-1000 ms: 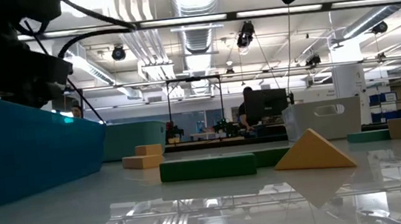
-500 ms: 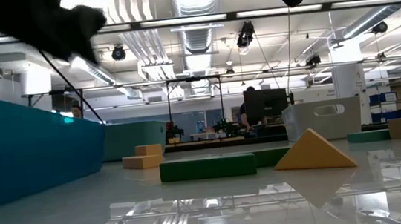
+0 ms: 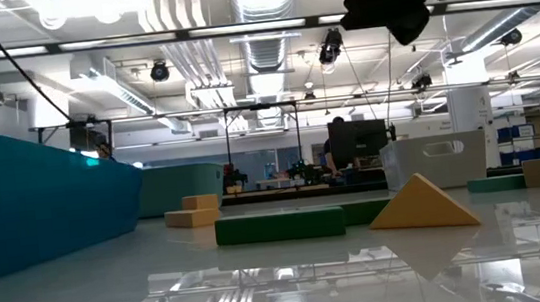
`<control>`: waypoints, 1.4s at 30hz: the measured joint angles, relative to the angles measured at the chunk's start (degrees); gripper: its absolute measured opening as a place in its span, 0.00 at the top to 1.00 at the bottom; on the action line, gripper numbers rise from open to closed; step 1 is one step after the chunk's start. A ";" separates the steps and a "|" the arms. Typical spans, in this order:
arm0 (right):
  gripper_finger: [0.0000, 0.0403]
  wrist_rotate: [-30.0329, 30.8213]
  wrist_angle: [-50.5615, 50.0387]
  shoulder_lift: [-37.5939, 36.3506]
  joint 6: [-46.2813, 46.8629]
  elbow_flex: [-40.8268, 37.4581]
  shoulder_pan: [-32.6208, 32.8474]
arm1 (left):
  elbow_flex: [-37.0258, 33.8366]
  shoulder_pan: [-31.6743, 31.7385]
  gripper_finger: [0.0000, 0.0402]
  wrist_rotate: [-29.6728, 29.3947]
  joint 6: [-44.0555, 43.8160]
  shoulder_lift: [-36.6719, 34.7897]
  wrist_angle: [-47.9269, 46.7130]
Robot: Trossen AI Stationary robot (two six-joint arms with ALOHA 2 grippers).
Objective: Sort & place blocks by color
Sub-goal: Put the light green block into the gray bin
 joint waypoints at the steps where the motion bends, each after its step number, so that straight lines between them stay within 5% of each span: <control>1: 0.71 -0.03 1.70 0.00 -0.43 -0.79 -0.24 | -0.76 0.00 0.53 0.00 0.05 -0.93 0.75; 14: 0.71 0.00 1.58 0.00 7.85 -2.00 -7.54 | -6.86 0.07 0.53 -0.92 0.39 -7.30 4.25; 29: 0.71 -4.03 -54.19 0.00 40.52 8.13 -16.27 | -7.40 0.09 0.53 -7.54 0.15 -10.90 4.06; 34: 0.69 -11.17 -59.43 -0.01 34.50 8.68 -16.30 | -7.67 0.09 0.53 -7.54 0.15 -10.26 4.05; 42: 0.57 -9.35 -59.67 -0.01 11.51 6.38 -16.54 | -7.67 0.09 0.53 -7.54 0.08 -9.26 4.21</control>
